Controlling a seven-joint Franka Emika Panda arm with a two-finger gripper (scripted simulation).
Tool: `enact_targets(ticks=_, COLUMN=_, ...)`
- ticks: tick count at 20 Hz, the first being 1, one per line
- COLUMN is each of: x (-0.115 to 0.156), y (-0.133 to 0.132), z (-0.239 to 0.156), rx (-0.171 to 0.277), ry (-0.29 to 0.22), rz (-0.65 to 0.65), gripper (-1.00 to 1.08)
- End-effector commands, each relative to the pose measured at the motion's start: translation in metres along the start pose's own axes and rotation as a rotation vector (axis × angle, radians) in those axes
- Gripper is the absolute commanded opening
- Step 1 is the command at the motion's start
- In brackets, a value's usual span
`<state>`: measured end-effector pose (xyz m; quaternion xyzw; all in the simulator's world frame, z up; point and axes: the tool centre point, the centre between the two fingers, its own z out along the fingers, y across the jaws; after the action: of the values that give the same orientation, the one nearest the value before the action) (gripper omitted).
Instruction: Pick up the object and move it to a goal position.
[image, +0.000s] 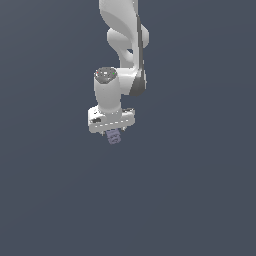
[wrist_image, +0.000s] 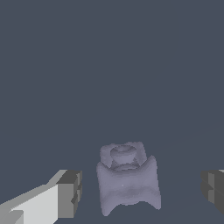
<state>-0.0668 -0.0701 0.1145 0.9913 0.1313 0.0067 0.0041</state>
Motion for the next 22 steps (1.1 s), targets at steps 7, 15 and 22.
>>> enact_targets(ticks=7, x=-0.028, y=-0.001, z=0.020, rx=0.009, ry=-0.010, rz=-0.100, gripper=1.00)
enact_targets(ticks=15, x=-0.033, y=-0.001, z=0.024, rx=0.010, ry=-0.012, rz=-0.116, gripper=1.00)
enact_targets(ticks=22, x=-0.034, y=-0.002, z=0.043, rx=0.010, ry=-0.012, rz=-0.117, gripper=1.00)
